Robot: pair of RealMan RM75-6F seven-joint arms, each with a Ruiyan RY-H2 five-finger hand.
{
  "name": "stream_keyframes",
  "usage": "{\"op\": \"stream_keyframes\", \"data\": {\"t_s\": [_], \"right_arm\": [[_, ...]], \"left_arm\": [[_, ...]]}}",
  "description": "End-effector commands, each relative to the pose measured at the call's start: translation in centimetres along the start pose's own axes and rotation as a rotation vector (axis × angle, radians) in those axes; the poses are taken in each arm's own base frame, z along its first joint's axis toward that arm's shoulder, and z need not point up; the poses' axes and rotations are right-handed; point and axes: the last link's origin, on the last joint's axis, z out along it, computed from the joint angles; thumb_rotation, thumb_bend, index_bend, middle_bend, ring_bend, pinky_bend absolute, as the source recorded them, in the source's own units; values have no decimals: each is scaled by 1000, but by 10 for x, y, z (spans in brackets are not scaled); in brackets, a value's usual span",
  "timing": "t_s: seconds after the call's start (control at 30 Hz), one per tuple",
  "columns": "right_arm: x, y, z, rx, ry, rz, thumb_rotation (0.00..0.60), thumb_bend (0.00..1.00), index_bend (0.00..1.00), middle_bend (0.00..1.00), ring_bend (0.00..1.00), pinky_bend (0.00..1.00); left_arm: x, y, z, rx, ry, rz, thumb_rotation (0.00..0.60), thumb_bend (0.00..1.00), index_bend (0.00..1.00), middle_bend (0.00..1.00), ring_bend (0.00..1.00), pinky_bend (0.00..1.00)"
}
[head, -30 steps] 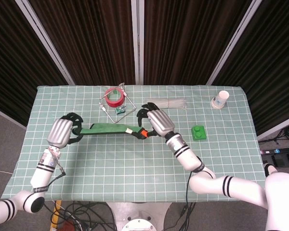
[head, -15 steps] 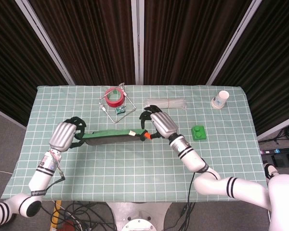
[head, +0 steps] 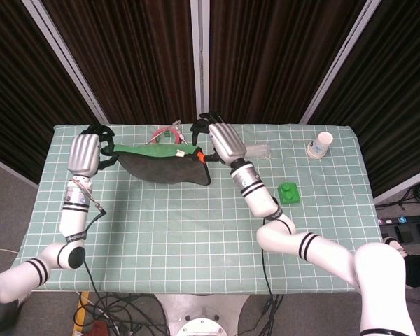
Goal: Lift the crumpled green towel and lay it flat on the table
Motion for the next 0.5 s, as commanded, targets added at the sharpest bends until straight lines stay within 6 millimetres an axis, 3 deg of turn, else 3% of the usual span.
{"op": "stream_keyframes", "data": {"t_s": [0.03,0.5], "right_arm": [[-4,-1,-1,17,-10,-1,600,453,772,332,133,61],[-43,48,-67,-6,-229,-58,600,454,772,332,133,55]], "left_arm": [[-2,-1,-5,-6,-10,2,600,536,712,422,260,366],[-21,-3,-81,-133,-199,99,600,530,712,422,260,367]]}}
